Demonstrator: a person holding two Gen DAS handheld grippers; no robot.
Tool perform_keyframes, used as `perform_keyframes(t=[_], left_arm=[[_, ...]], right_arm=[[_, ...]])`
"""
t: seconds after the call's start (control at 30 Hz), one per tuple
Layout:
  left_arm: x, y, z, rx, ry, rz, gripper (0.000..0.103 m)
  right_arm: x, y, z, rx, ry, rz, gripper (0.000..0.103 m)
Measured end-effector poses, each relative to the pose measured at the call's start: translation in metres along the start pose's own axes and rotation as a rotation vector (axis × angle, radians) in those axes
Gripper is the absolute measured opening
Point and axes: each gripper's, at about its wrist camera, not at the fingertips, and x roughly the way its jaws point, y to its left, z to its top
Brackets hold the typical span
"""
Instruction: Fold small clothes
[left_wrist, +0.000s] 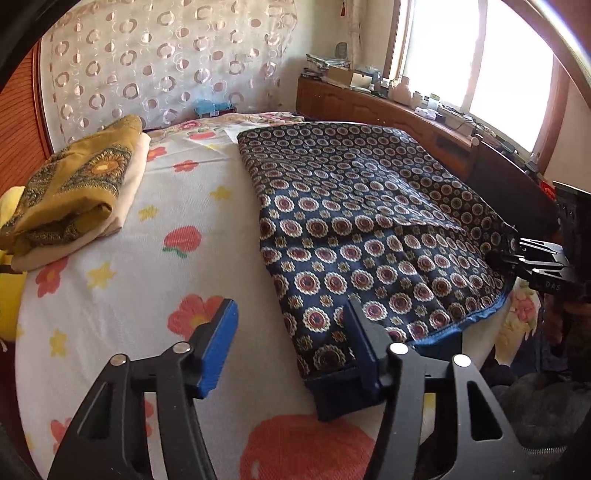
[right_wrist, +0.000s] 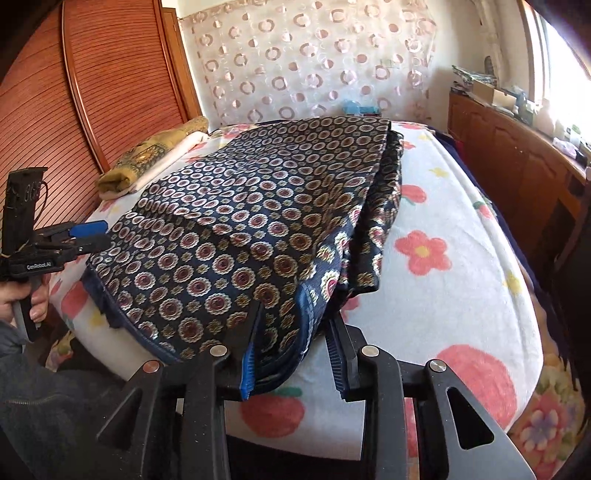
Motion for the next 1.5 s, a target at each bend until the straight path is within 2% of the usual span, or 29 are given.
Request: perform_keyframes(t=[0.1, 0.27, 0.3, 0.37, 0.43, 0.53, 0.7, 0.8, 1.03, 1.2, 1.3, 1.5], left_arm=[[0.001, 0.002, -0.007, -0.018, 0.018, -0.033, 0.05], [-0.002, 0.006, -0.018, -0.079, 0.015, -0.091, 0.05], [-0.003, 0.005, -0.018, -0.08, 0.014, -0.092, 0.046], [-0.003, 0.006, -0.019, -0.091, 0.019, -0.118, 0.03], [-0.001, 0.005, -0.02, -0.101, 0.031, -0.139, 0.014], [-0.006, 0.002, -0.016, -0.106, 0.008, -0.137, 0.005], [-0.037, -0.005, 0.005, -0.11, -0.097, -0.157, 0.005], [-0.05, -0.009, 0.028, -0.105, -0.171, -0.157, 0.005], [-0.055, -0.011, 0.085, -0.093, -0.268, -0.172, 0.005], [-0.035, -0.006, 0.122, -0.079, -0.274, -0.14, 0.005], [-0.008, 0.0, 0.141, -0.082, -0.25, -0.093, 0.005], [0.054, 0.018, 0.163, -0.116, -0.169, -0.045, 0.005]], right_arm=[[-0.001, 0.002, -0.001, -0.001, -0.002, 0.013, 0.033], [0.002, 0.005, -0.003, -0.003, -0.012, 0.019, 0.033], [0.003, 0.005, -0.003, 0.003, -0.015, 0.022, 0.033], [0.004, 0.006, -0.003, 0.001, -0.019, 0.026, 0.03], [0.008, 0.007, -0.003, -0.008, -0.018, 0.033, 0.014], [0.008, 0.006, -0.003, -0.003, -0.025, 0.072, 0.007], [-0.004, -0.006, 0.002, 0.055, -0.079, 0.12, 0.006], [-0.015, -0.014, 0.012, 0.085, -0.128, 0.148, 0.006], [-0.027, -0.03, 0.04, 0.102, -0.217, 0.131, 0.006], [-0.021, -0.05, 0.068, 0.132, -0.232, 0.143, 0.006], [-0.005, -0.062, 0.089, 0.132, -0.206, 0.141, 0.006], [0.014, -0.067, 0.125, 0.09, -0.176, 0.065, 0.025]])
